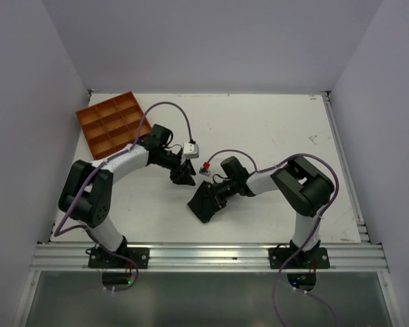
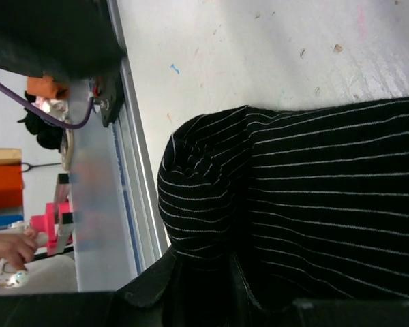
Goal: Roll the underwear
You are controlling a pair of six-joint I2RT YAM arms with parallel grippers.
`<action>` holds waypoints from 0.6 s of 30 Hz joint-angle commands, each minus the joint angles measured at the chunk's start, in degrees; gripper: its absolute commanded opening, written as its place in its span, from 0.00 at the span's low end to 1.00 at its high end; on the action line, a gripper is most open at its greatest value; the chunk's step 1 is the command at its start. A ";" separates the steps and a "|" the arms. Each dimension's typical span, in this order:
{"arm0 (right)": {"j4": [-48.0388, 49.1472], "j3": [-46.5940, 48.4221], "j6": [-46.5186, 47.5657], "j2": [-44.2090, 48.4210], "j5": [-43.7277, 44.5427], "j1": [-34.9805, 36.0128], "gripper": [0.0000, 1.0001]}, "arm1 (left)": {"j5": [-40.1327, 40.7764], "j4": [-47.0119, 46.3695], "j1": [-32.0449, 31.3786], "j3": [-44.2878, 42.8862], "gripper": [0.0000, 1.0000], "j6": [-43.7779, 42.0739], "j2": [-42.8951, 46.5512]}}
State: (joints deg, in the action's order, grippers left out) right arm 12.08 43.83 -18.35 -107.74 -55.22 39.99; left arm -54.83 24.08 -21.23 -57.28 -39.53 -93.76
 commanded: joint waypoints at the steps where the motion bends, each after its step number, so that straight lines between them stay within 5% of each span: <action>1: -6.71 -1.03 1.91 -4.58 5.04 -0.17 0.21 | -6.34 13.94 -2.14 -6.60 0.51 -12.40 -4.14; 18: -17.26 5.56 6.48 -5.02 7.32 -0.09 0.23 | -11.71 20.40 -4.87 -4.07 0.56 -17.51 -7.05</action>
State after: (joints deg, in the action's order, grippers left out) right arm 1.67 49.30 -15.16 -109.82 -56.45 39.64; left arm -63.37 42.46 -25.21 -62.02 -54.28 -100.40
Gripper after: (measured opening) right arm 0.259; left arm 0.559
